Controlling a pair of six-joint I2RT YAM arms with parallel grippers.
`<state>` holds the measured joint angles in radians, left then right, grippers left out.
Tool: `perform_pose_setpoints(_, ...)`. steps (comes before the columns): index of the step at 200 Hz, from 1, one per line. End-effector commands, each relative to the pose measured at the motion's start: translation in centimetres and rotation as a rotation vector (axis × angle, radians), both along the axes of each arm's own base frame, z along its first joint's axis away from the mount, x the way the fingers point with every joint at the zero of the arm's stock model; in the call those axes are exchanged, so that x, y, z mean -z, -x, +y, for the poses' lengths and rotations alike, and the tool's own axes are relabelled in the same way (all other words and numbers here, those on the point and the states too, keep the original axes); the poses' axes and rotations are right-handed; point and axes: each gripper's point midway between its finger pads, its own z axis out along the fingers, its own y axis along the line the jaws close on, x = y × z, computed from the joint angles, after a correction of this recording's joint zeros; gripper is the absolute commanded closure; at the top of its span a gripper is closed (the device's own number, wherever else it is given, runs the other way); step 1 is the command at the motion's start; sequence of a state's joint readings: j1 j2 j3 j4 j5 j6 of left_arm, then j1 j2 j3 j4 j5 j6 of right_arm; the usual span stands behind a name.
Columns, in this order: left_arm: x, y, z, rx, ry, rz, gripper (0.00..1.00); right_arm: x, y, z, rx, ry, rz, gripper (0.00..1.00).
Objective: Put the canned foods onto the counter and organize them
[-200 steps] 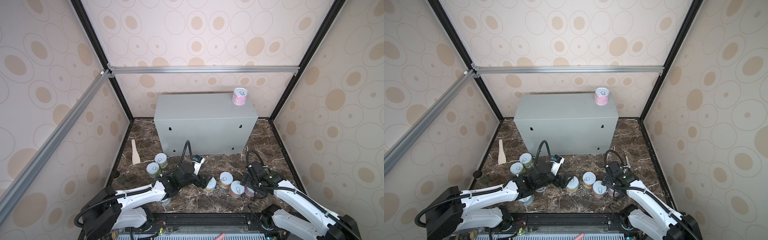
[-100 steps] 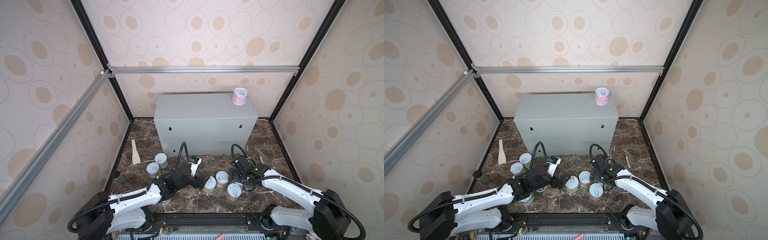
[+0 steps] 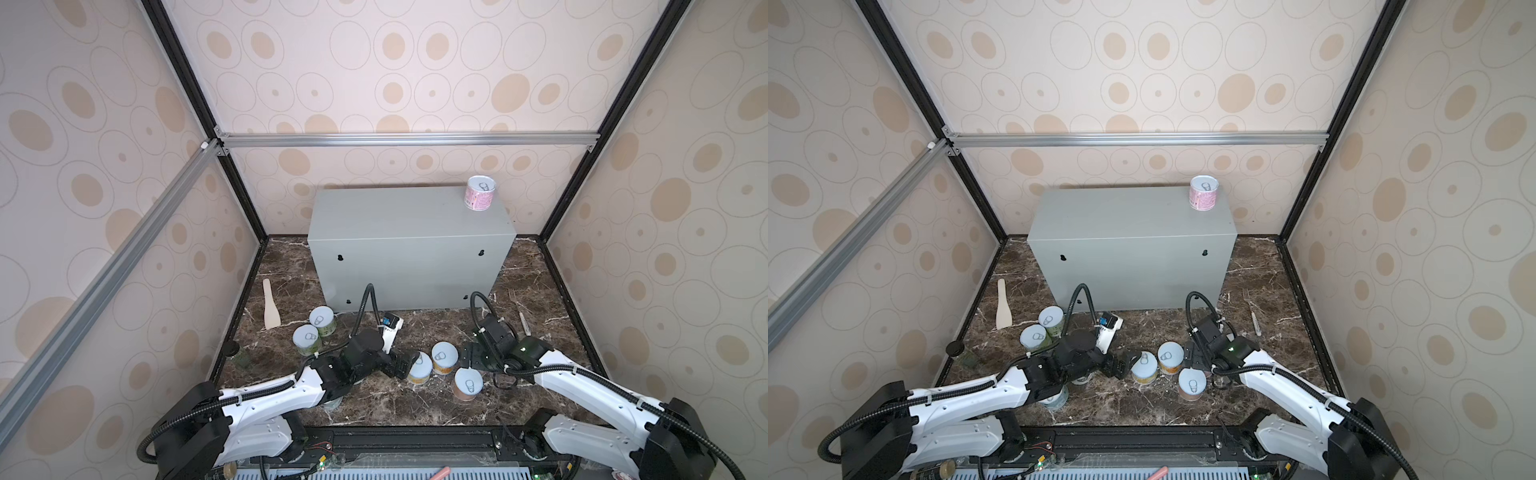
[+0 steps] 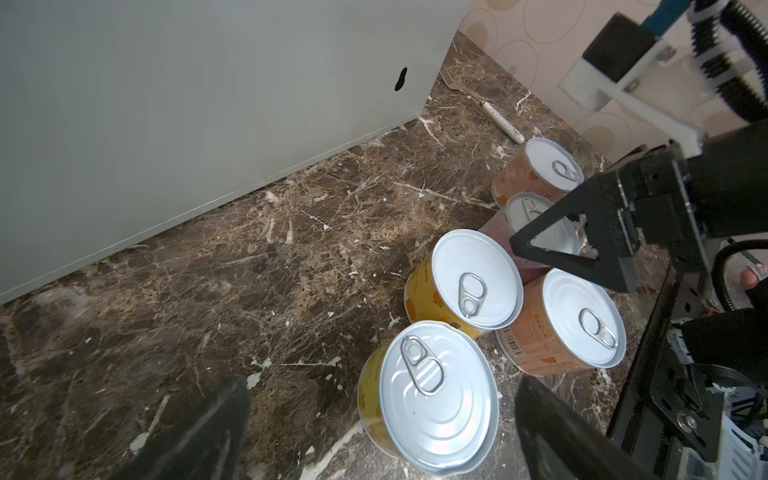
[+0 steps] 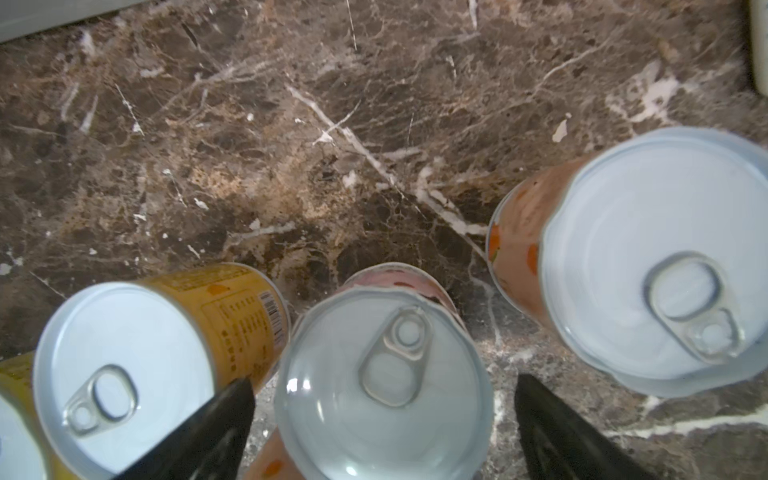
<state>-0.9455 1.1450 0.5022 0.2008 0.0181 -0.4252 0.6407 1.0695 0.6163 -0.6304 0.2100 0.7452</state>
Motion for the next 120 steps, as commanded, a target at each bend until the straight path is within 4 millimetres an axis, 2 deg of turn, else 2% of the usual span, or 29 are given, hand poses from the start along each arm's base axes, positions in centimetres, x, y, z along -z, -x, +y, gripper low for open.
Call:
perform_pose_setpoints(1, -2.6, -0.4, -1.4, 0.028, 0.038, -0.047, 0.01, 0.5, 0.3, -0.2, -0.011, 0.023, 0.01, 0.02)
perform_pose_setpoints(42, -2.7, -0.5, -1.5, 0.029, 0.029, -0.046, 0.01, 0.8, -0.6, 0.1, -0.025, 0.052, 0.011, 0.09)
perform_pose_setpoints(95, -2.8, -0.7, -1.5, 0.026, 0.018, -0.05, 0.01, 0.9, -2.1, 1.3, -0.074, 0.074, 0.012, 0.29)
perform_pose_setpoints(120, -2.7, -0.8, -1.5, 0.024, 0.012, -0.052, 0.01, 0.5, -3.0, 1.7, -0.096, 0.099, -0.001, 0.33)
